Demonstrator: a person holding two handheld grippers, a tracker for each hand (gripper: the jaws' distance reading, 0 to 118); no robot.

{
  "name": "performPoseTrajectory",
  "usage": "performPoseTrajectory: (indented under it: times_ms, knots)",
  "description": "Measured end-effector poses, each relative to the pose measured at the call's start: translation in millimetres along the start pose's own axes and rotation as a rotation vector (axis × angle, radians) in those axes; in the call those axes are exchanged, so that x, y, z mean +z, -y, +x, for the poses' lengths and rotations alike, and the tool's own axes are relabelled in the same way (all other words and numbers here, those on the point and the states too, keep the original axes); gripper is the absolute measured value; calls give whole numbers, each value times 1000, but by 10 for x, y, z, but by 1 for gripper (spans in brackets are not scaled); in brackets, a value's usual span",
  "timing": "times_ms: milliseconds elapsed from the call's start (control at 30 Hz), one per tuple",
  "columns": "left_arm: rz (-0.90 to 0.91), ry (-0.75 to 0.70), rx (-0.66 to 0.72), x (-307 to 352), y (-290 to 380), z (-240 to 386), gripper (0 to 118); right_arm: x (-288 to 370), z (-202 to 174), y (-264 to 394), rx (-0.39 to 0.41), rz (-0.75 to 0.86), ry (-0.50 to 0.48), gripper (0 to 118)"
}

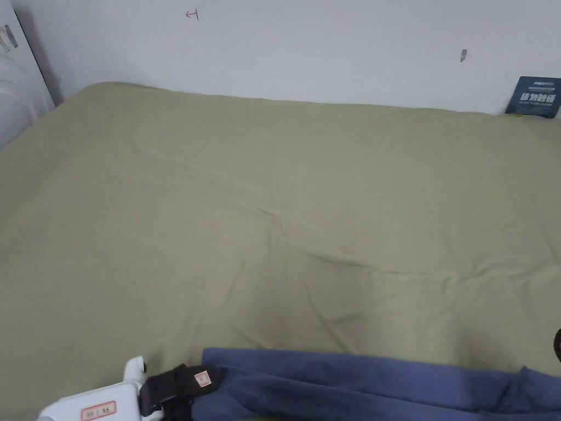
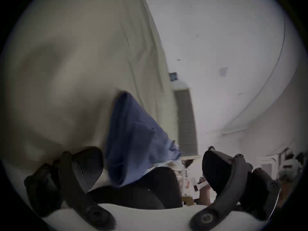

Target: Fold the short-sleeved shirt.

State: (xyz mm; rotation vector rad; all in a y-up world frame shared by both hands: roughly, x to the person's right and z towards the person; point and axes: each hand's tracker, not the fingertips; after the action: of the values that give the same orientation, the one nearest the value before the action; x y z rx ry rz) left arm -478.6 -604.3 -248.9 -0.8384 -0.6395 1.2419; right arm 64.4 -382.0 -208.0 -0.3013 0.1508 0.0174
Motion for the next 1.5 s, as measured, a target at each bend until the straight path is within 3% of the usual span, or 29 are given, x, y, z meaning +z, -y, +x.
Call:
performPoseTrajectory:
  times_ms: [67, 167, 200, 233, 267, 300, 333, 367, 633, 800, 900, 967, 1133, 1267, 1300, 1367, 1400, 1433, 1500]
  knots:
    - [80, 37, -54, -39, -117, -118, 118, -26, -57, -51, -7, 3, -4, 1]
    - [109, 68, 18, -160, -177, -66, 117, -72, -113, -85, -36, 3, -17, 1]
    - [99, 57, 4, -176, -201, -23, 110, -95, -134, -92, -43, -1, -19, 1]
    - [93, -11, -17, -186, -227, 12, 70, -115, -157, -89, -49, -2, -21, 1]
    - [76, -167, -22, -218, -245, 17, 13, -131, -176, -87, -54, -6, -26, 1]
    - [56, -307, -36, -252, -250, 5, 7, -141, -191, -84, -63, -8, -30, 1]
    - [41, -300, -25, -234, -251, -42, 7, -157, -197, -74, -79, -9, -34, 1]
    - [76, -170, 2, -176, -280, -3, 7, -164, -204, -71, -92, -11, -36, 1]
    - [321, -512, -86, 299, -533, 557, 6, -93, -188, -48, -95, -3, -29, 1]
    - [288, -773, -504, 66, -364, 1277, 6, -58, -144, -25, -83, 2, -46, 1]
    - [225, -859, -857, -526, 130, 1855, 6, -31, -87, -25, -86, 7, -56, 1]
    - [140, -871, -1020, -1050, 552, 2105, 6, 9, -39, -11, -90, 14, -62, 1]
    - [-98, -858, -1277, -2315, 1347, 1969, 7, 88, 151, 87, -100, 4, -61, 1]
    - [-170, -1002, -1227, -2845, 1493, 1577, 7, 149, 355, 174, -144, -23, -51, 1]
    - [-171, -1027, -1196, -2865, 1471, 1515, 11, 161, 385, 188, -142, -25, -48, 1]
    - [-189, -997, -1146, -2850, 1405, 1504, 67, 185, 453, 200, -151, -31, -51, 1]
    - [-188, -976, -1108, -2808, 1398, 1550, 89, 190, 479, 209, -154, -33, -57, 1]
    - [-156, -937, -1073, -2689, 1388, 1655, 98, 198, 496, 215, -155, -33, -60, 1]
    - [-51, -719, -977, -2348, 1294, 1906, 98, 212, 514, 226, -157, -33, -65, 1]
